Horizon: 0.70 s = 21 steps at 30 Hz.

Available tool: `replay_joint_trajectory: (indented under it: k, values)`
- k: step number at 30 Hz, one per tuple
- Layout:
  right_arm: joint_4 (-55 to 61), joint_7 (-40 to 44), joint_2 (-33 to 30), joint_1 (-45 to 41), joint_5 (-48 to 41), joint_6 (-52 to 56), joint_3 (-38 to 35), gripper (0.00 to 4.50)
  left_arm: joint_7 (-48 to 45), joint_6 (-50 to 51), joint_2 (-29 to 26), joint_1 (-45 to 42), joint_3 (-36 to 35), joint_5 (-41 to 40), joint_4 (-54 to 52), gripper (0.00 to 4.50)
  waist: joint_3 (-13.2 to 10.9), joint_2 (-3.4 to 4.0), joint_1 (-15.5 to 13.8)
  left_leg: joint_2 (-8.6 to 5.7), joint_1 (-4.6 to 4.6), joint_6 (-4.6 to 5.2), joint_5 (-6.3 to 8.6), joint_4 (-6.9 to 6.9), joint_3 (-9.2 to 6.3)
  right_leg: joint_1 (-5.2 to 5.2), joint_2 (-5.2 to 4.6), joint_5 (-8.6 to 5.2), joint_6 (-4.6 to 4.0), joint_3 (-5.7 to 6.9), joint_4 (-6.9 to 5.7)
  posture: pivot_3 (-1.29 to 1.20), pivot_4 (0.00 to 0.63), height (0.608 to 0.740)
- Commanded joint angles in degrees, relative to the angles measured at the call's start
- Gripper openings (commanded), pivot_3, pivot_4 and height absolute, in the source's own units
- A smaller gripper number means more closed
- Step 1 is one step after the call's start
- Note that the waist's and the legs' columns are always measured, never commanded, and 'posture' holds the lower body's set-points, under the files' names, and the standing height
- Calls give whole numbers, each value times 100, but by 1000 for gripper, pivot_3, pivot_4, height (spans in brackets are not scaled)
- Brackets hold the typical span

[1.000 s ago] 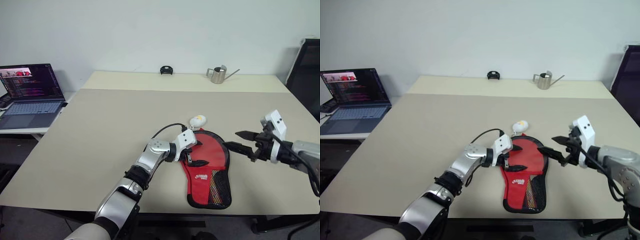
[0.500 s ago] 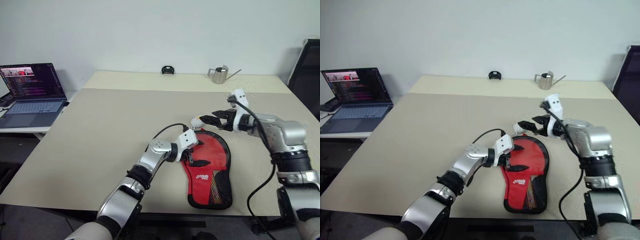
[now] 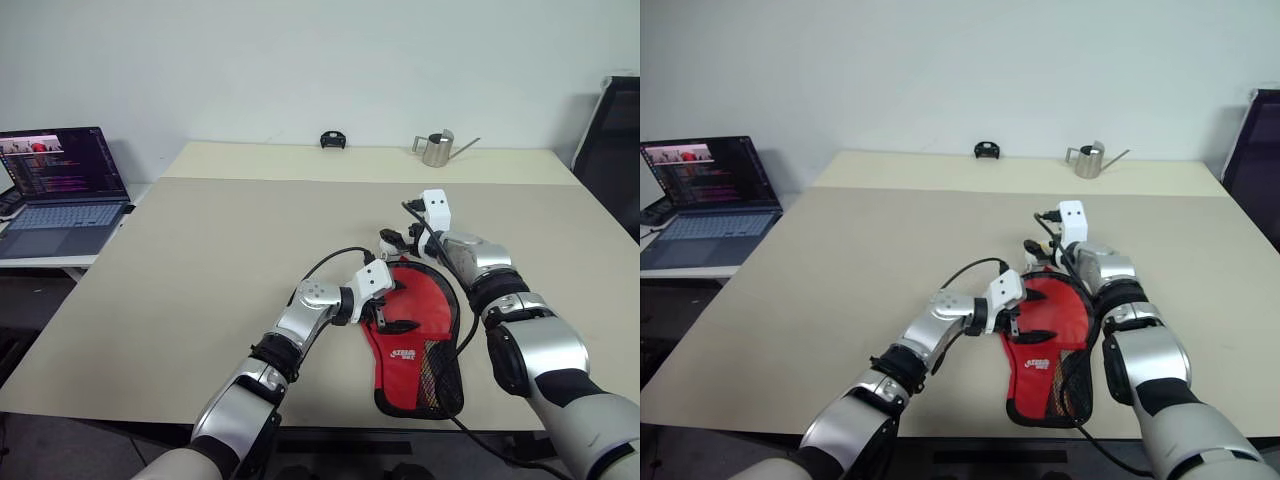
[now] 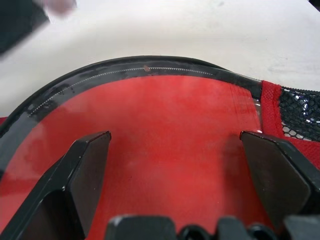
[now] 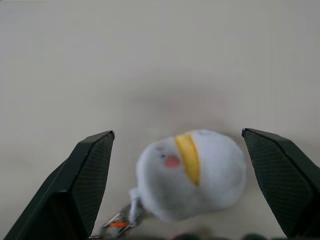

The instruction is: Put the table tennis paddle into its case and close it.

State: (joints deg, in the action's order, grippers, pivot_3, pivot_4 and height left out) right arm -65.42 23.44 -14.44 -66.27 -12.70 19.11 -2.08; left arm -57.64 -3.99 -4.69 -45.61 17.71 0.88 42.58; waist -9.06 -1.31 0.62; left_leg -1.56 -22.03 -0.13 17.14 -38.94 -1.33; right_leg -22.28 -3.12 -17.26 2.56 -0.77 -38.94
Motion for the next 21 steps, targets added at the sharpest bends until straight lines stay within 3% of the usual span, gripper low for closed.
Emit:
replay_joint_trajectory:
  k: [1,13,16,21]
  values:
    - [-367,-232,120,-302,164,-557,-180,4500,38,117,-7,176,155,171,-62,4494,0,1,21,0,0,0,0,0,0,0,0,0,0,-1,0,0,150,740]
    - [-789,-405,505,-284,798,-990,-79,4500,136,265,-101,338,179,193,-314,4494,2,4,106,0,1,-1,0,0,0,1,-1,0,0,-1,-2,0,150,740]
    - [-802,-562,511,-246,1115,-1144,93,3872,151,288,-112,366,193,200,-348,4500,3,6,110,0,1,-1,0,0,0,1,0,0,0,-1,-3,0,150,740]
    - [-807,-670,528,-183,1372,-1246,195,2126,163,291,-114,375,220,213,-332,4500,4,7,111,0,3,-2,-1,0,0,1,0,0,0,-1,-3,0,150,740]
